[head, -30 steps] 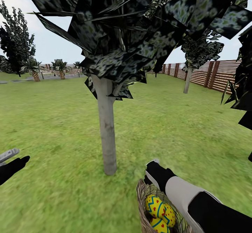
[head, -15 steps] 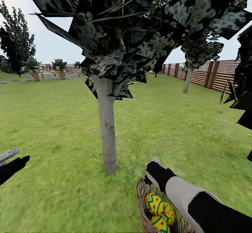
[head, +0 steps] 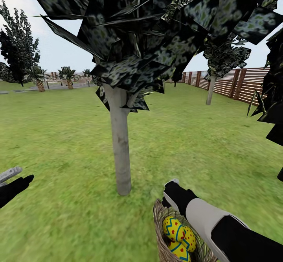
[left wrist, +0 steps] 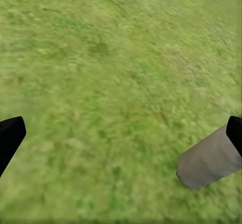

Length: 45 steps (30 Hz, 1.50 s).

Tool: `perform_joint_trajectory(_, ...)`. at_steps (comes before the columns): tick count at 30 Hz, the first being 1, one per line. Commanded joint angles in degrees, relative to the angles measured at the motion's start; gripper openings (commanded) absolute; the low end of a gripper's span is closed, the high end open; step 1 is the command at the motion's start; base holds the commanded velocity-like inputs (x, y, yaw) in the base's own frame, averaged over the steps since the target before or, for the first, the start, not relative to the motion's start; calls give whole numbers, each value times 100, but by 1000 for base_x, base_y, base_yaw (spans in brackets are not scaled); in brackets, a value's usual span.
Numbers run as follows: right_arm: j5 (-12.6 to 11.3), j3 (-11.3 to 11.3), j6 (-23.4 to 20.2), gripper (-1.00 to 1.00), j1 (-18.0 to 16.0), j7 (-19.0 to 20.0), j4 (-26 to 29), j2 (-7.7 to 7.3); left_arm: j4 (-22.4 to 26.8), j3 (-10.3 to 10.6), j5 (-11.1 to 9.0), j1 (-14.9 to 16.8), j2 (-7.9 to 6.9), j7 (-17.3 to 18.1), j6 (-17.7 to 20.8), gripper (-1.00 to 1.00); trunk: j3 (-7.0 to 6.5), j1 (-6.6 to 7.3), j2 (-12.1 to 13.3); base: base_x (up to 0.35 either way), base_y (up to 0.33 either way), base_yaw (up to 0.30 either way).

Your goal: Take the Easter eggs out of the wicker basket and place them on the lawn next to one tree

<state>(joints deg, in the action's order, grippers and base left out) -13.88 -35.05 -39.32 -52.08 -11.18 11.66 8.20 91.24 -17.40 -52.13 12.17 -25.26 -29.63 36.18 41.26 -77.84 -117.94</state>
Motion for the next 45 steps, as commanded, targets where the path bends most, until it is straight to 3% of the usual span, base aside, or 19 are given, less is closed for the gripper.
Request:
perform_joint_trajectory(1, -62, -33, -23, 100, -3, -31, 12, -2, 7, 0, -60, 4, -2, -53, 13, 100, 24, -21, -43, -1, 0, 0)
perform_joint_trajectory(7, -62, -34, -16, 100, -3, 112, 29, -2, 7, 0, -60, 4, -4, -55, 19, 100, 132, -153, -284, 0, 0, 0)
perform_joint_trajectory(17, -58, -38, -14, 100, -3, 165, 70, 5, 22, -4, -60, 4, -6, -61, 33, 100, 132, -153, -284, 0, 0, 0)
perform_joint_trajectory(33, -51, -21, 2, 100, -3, 311, 75, -21, 25, -1, -60, 4, -6, -60, 38, 100, 419, -504, -926, 0, 0, 0)
perform_joint_trajectory(45, -60, -3, 205, 100, -3, 360, 28, -130, 25, 0, -60, 4, -6, -60, 39, 100, 635, -768, -1407, 0, 0, 0)
